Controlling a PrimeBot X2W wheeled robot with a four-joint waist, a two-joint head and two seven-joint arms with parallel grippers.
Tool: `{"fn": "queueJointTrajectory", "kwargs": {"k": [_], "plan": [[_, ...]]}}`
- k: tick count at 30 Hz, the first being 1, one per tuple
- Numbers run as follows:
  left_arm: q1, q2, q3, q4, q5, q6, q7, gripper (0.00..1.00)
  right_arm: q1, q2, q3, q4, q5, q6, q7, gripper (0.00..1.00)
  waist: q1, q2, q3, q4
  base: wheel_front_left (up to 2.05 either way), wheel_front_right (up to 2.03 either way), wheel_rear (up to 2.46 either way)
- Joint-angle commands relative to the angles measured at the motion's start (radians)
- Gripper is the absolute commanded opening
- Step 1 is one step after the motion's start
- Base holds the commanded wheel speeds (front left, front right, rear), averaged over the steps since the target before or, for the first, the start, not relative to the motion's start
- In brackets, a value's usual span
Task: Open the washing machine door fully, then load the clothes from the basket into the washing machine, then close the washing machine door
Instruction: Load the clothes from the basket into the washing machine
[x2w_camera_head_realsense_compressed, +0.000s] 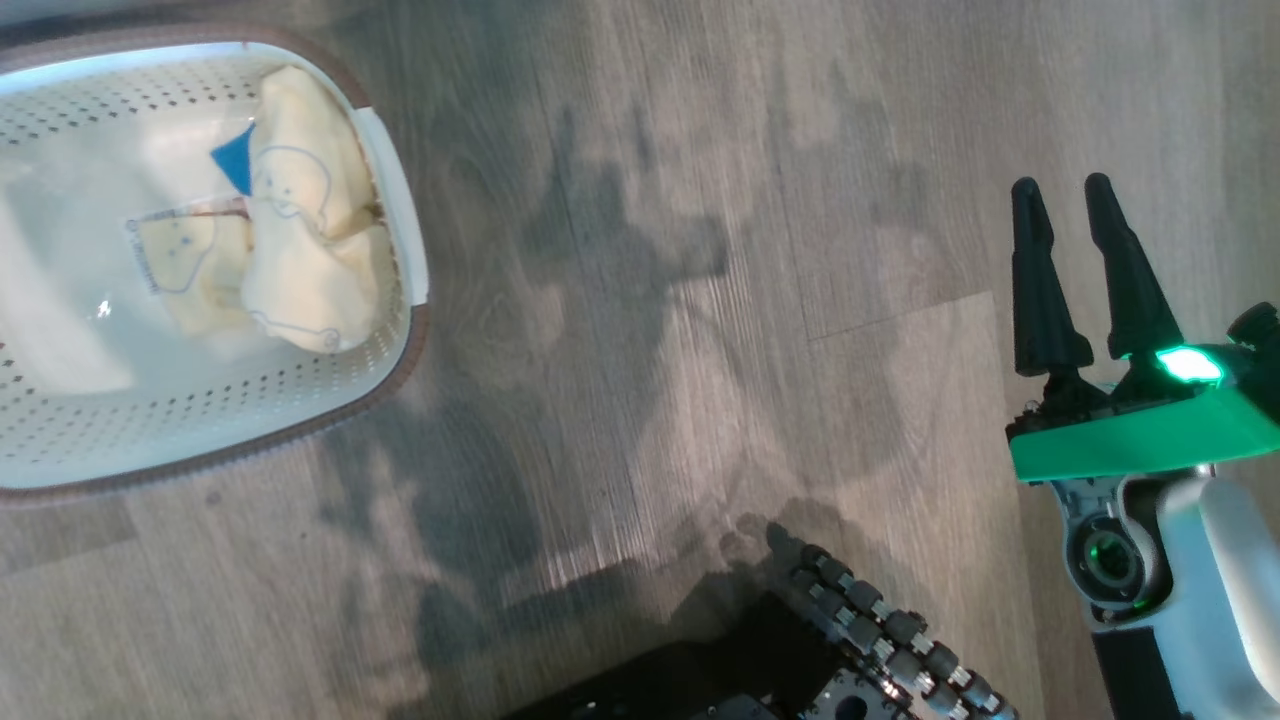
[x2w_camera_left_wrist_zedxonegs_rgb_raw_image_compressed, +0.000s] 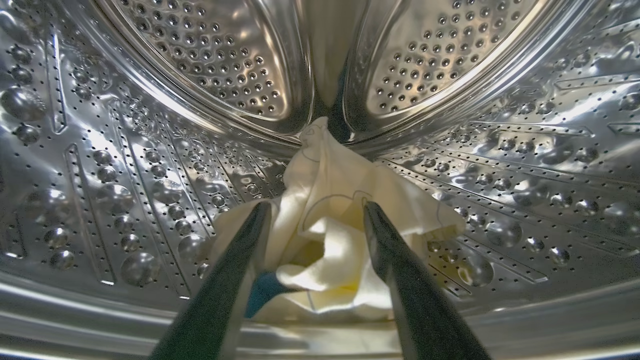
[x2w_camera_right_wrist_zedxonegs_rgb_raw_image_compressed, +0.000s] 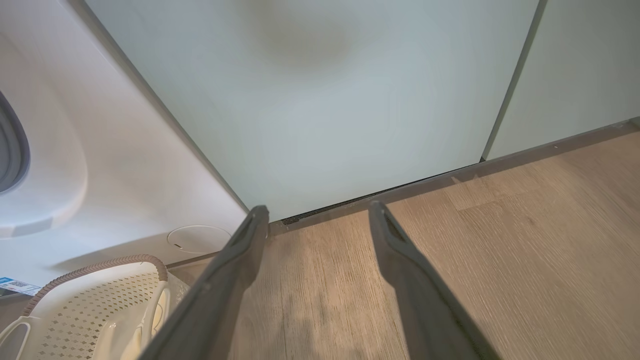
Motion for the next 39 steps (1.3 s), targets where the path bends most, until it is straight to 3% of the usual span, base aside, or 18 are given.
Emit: {"fn": "queueJointTrajectory", "kwargs": {"k": [1,11,19,32,39], "plan": [[0.012,0.025,0.009,-0.029,-0.008,-0.001,-0.008,1.00,0.013,-0.013,0.003,-0.027,-0.009,-0.003,-0.010,1.00,0.0000,0.0000,-0.008,0.012,0.00,0.00,0.00],[0.128,-0.026,0.026,-0.097,-0.069,0.001,-0.051,1.00,0.027,-0.013,-0.041,-0.040,-0.061,-0.003,-0.010,1.00,0.0000,0.0000,-0.055,0.078,0.00,0.00,0.00],[0.301,-0.053,0.049,-0.249,-0.117,0.023,-0.117,1.00,0.046,-0.013,-0.080,-0.050,-0.113,-0.003,-0.010,1.00,0.0000,0.0000,-0.110,0.140,0.00,0.00,0.00],[0.694,-0.102,0.065,-0.650,-0.162,0.129,-0.170,1.00,0.093,-0.013,-0.125,-0.056,-0.197,-0.003,-0.010,1.00,0.0000,0.0000,-0.214,0.233,0.00,0.00,0.00],[0.895,-0.115,0.074,-0.828,-0.152,0.210,-0.200,1.00,0.108,-0.013,-0.141,-0.064,-0.230,-0.003,-0.010,1.00,0.0000,0.0000,-0.259,0.273,0.00,0.00,0.00]]}}
